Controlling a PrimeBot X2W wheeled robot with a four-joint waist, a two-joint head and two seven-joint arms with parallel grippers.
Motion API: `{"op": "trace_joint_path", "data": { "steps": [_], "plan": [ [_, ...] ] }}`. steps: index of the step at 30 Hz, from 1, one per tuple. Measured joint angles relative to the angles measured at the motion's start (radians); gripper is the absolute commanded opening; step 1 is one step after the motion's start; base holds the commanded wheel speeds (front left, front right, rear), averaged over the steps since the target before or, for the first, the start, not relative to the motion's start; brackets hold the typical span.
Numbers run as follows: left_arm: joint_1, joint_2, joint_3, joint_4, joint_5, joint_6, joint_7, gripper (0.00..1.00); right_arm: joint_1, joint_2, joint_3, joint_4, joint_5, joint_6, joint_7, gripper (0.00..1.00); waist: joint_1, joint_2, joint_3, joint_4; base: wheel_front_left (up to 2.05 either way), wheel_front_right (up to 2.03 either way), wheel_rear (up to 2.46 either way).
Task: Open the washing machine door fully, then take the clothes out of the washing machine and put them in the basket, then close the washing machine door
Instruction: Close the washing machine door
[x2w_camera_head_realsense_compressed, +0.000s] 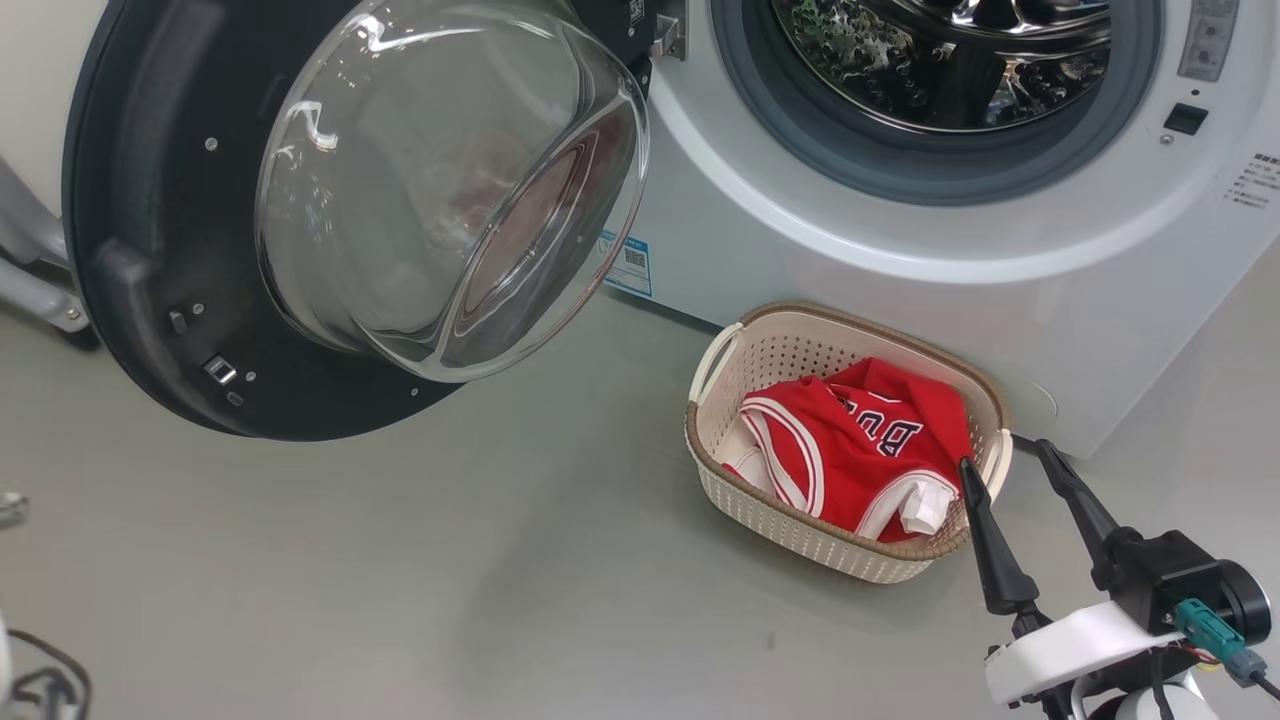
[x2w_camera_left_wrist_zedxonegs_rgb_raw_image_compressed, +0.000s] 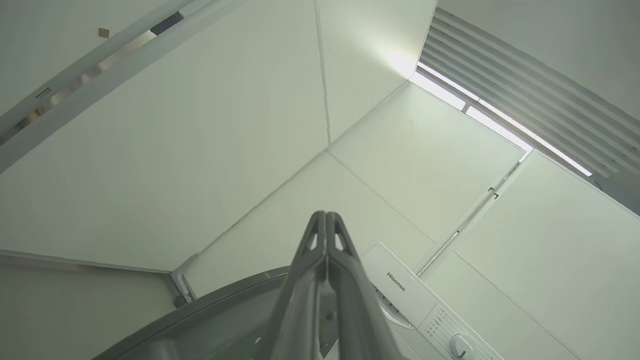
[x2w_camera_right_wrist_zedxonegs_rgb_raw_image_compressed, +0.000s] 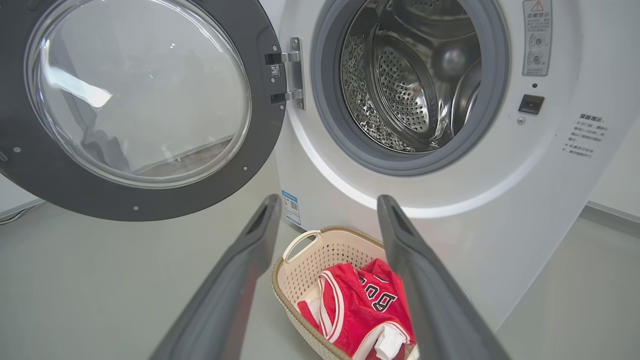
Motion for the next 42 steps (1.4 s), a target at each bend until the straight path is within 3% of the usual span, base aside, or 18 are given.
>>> {"op": "trace_joint_path", "data": {
  "steps": [9,22,42],
  "plan": [
    [-0.124,0.109,0.063,0.239,-0.155,0.084,0.156,0.00,0.002,-0.013,-0.007,-0.018,0.000,-0.009,0.009,1.00,0.0000,0.0000,0.016,-0.006,0.00,0.00,0.00],
    [-0.193,0.165,0.080,0.503,-0.276,0.185,0.318,0.00,0.003,-0.040,-0.005,-0.061,-0.002,-0.008,0.038,1.00,0.0000,0.0000,0.061,-0.042,0.00,0.00,0.00],
    [-0.285,0.181,0.024,0.680,-0.273,0.170,0.391,0.00,-0.009,-0.078,-0.035,-0.112,-0.009,-0.006,0.075,1.00,0.0000,0.0000,0.152,-0.100,0.00,0.00,0.00]
  ]
}}
